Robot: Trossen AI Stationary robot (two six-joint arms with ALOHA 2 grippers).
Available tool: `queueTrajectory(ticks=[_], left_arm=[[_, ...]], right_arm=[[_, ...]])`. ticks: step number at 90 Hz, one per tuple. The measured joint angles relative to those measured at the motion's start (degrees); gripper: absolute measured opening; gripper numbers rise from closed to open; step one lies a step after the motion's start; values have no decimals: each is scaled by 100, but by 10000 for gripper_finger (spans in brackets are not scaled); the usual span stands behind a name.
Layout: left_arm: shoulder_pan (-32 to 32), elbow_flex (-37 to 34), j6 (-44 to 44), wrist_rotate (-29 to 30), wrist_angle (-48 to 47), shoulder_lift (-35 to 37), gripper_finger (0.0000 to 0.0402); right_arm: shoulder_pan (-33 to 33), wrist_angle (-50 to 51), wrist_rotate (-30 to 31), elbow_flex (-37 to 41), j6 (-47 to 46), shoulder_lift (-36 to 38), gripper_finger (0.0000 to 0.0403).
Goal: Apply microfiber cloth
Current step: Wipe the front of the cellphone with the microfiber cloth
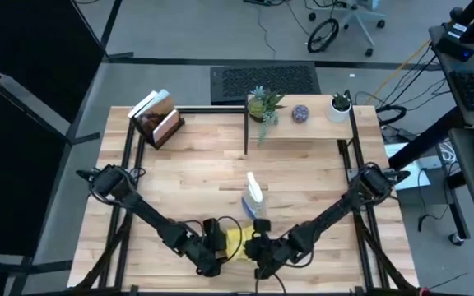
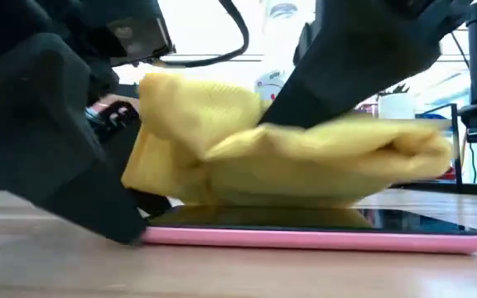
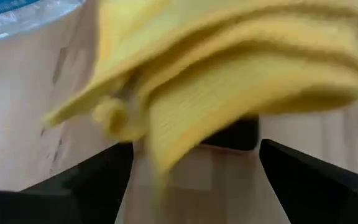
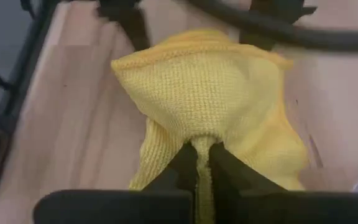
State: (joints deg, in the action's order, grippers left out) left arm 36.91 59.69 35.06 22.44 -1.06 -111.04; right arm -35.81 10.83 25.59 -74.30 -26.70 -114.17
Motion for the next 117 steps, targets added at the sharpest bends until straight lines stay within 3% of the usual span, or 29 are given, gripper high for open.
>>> queueTrajectory(ticks=[13,26,48,62,80,97,117], left_arm=[[-11,14,324,-143,-73,35,338],[-250,25,154,-934,-183,54,325],[-282,143,-99,-964,-126,43,220],[-228,242,-93,-715,-169,43,153],[-199,270,-272,-389,426,45,75],[-151,278,-550,-396,726,-142,31],[-162,292,-262,-447,713,-491,10]], right_arm=[[-85,525,10,0,-54,297,0],[-107,1016,21,-2,-111,554,0],[-99,1053,41,-2,-152,632,0],[-92,1030,112,-2,-303,467,0],[-92,440,123,-3,-369,229,0],[-80,-115,132,-7,-370,-65,0],[81,-295,156,-7,-544,-413,0]])
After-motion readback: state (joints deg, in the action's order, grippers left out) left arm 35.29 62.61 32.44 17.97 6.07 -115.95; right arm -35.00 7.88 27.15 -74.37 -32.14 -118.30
